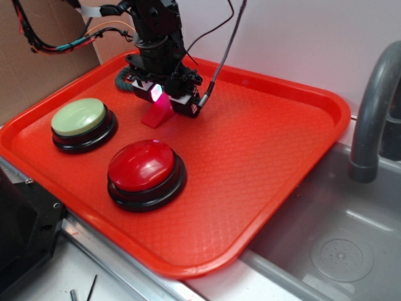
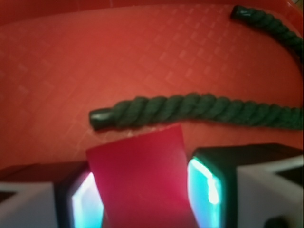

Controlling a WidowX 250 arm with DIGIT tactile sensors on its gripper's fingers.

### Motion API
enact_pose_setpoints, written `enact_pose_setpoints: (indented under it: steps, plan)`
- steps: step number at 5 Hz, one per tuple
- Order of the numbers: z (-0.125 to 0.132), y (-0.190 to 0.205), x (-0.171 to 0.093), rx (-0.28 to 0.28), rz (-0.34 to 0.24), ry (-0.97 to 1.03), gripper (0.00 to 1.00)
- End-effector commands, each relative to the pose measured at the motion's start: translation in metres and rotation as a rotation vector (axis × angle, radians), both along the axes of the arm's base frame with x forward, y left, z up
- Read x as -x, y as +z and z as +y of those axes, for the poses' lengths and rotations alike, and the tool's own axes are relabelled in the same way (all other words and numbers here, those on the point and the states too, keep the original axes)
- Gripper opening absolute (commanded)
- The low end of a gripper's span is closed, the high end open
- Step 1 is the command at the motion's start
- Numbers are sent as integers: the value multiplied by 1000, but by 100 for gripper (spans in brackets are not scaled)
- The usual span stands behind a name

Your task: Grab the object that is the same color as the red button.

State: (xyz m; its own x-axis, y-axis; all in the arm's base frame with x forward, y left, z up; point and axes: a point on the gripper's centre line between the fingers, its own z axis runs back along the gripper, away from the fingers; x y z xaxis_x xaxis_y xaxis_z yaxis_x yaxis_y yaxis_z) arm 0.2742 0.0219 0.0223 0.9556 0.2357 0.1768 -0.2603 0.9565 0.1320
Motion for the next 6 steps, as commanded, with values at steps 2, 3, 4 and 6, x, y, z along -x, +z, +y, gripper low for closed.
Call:
enact_pose_setpoints:
  steps: [2, 3, 4, 6]
  plan:
    - [-21, 66, -9, 5, 59, -97, 0]
    - [-43, 117, -12, 98, 72, -93, 0]
    - [-52, 159, -7, 118, 47, -108, 0]
    - [-59, 211, 15, 205, 19, -106, 0]
